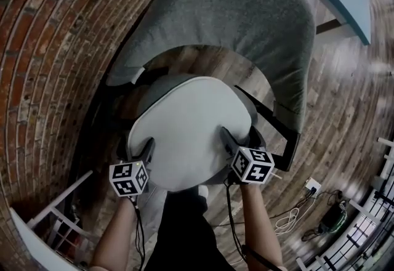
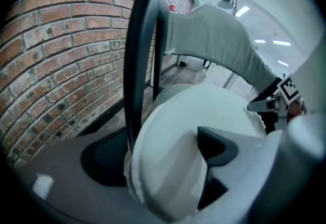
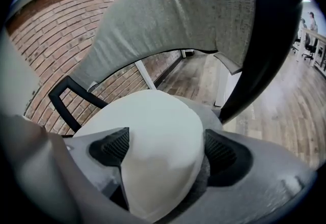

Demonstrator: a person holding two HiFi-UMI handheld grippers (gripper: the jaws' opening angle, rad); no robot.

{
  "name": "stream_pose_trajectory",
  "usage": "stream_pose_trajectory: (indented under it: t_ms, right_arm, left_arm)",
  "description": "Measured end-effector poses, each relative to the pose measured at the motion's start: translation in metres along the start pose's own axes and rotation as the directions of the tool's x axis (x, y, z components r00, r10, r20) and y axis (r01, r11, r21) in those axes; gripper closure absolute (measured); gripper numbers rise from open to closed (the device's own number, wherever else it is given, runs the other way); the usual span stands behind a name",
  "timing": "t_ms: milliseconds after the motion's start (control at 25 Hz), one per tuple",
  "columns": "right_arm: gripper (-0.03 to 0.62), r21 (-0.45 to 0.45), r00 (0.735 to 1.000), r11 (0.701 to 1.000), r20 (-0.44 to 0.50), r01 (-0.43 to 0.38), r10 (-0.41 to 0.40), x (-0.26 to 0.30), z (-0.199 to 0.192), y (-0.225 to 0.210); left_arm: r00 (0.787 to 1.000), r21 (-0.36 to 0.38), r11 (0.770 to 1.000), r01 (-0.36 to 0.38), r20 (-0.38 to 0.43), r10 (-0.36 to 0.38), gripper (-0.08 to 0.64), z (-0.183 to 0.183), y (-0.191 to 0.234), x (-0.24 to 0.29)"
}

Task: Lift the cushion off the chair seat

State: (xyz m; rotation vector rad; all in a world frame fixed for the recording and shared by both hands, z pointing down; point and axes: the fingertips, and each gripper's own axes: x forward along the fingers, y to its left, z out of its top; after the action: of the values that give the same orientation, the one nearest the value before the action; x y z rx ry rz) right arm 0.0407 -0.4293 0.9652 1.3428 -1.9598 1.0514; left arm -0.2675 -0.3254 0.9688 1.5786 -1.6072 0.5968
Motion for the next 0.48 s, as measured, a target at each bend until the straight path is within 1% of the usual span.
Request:
stream_pose_trajectory:
  t_ms: [160, 400, 440, 480]
  right_arm:
    - [0.13, 0.006, 1.0, 1.0, -0.014, -0.013, 0.013, 0.0044, -0.0031, 0.0014]
    - [0.135, -0.001, 0.999, 1.0, -0.03, -0.028, 0.028, 0.0028, -0.004, 0.0054]
    - [0.15, 0.001, 0.999, 0.999, -0.035, -0.036, 0.036, 0.0022, -0.004, 0.0063]
    - [0.19, 0.006, 0.998, 0.999, -0.037, -0.044, 0.045, 0.0016, -0.0034, 0.0074]
  left_arm:
    - [1.0, -0.038, 0.999, 0.015, -0.008, -0.015, 0.161, -0.0026, 0.0007, 0.0025]
    - [1.0, -0.016, 1.0, 0.014, -0.013, -0.014, 0.184, -0.0012, -0.0031, 0.0004]
    - [1.0, -0.006, 1.0, 0.016, -0.015, -0.016, 0.195, -0.001, -0.0048, -0.0003]
    - [1.0, 0.012, 1.0, 0.019, -0.016, -0.019, 0.221, -0.0006, -0.0074, -0.0008]
